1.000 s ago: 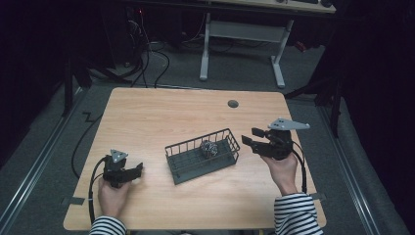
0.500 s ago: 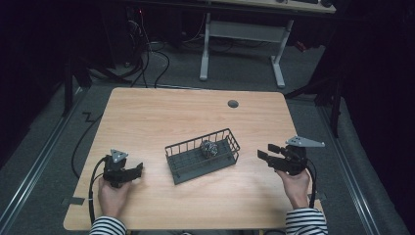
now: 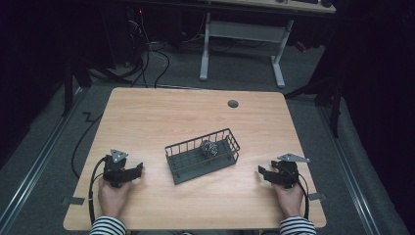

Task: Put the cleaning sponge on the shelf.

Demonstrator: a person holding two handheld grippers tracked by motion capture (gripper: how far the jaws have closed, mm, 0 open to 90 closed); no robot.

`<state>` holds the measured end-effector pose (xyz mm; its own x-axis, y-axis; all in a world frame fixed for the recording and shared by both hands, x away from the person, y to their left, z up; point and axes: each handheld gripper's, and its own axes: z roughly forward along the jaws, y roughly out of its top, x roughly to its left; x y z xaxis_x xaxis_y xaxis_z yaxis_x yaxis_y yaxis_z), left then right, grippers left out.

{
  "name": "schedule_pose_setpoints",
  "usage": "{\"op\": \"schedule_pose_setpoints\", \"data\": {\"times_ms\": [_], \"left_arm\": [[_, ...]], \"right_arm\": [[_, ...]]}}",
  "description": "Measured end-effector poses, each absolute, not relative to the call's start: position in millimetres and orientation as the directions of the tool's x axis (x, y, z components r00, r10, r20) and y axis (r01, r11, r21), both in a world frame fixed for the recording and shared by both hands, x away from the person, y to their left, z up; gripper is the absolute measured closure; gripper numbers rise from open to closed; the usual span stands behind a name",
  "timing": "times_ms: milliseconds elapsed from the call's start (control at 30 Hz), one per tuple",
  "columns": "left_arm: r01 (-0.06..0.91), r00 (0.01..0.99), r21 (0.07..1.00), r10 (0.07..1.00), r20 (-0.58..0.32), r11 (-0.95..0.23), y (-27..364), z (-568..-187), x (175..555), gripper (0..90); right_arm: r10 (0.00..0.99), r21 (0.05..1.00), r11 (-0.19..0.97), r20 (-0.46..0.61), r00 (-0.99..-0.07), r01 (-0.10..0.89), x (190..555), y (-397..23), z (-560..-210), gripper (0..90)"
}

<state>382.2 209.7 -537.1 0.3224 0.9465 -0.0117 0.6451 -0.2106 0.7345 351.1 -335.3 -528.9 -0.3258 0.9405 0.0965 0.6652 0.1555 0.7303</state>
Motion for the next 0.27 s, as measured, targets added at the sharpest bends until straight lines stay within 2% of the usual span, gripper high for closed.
{"op": "schedule_pose_setpoints", "data": {"times_ms": [167, 267], "left_arm": [[0.644, 0.324, 0.734, 0.946, -0.01, -0.213, 209.9, -537.1, 382.3, 22.8], [0.644, 0.324, 0.735, 0.946, -0.01, -0.213, 209.8, -537.1, 382.3, 22.7]], "right_arm": [[0.949, 0.726, 0.233, -0.025, -0.314, 0.647, 349.3, -324.6, -530.5, 34.1], [0.952, 0.725, 0.224, -0.019, -0.306, 0.652, 349.6, -324.1, -530.6, 32.9]]}}
